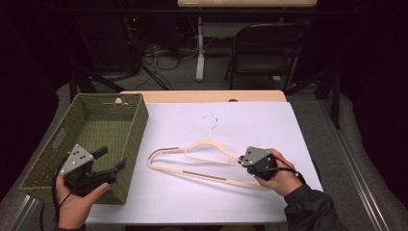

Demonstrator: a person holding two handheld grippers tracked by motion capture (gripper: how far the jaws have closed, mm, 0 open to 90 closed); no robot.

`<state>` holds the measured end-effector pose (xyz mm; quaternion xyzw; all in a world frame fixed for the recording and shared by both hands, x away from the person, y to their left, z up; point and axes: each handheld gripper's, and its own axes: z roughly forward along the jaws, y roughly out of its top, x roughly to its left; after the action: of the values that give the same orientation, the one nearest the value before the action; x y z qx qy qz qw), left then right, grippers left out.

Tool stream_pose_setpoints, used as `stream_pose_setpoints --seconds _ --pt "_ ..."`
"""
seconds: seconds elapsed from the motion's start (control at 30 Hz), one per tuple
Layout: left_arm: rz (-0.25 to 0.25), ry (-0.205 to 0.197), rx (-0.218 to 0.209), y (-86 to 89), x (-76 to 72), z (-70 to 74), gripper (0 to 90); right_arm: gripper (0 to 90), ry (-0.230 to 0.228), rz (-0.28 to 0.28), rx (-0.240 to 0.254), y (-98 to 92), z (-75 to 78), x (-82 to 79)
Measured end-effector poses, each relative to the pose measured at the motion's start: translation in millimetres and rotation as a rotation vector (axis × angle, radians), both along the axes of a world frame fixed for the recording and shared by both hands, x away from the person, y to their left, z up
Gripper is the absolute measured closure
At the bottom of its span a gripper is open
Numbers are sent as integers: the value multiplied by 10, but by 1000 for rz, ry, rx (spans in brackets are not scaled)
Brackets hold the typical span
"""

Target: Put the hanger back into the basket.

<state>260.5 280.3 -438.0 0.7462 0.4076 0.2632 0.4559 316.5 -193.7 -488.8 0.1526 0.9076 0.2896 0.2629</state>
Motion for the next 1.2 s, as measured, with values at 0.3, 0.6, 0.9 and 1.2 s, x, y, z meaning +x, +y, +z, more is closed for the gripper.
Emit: stream_pose_setpoints --seconds 0.3,0.6,0.9,1.2 --pt "-111 -8 -7 -344 78 134 232 803 -82 26 -86 11 -48 -97" --pt "-271 69 24 -985 454 -55 233 802 -101 25 -109 25 -74 -83" --pt "-316 160 -7 -1230 972 -307 251 802 -115 30 -116 27 -77 -78" --pt "-332 226 -43 -1231 1239 -413 248 802 -120 32 -123 30 -83 -69"
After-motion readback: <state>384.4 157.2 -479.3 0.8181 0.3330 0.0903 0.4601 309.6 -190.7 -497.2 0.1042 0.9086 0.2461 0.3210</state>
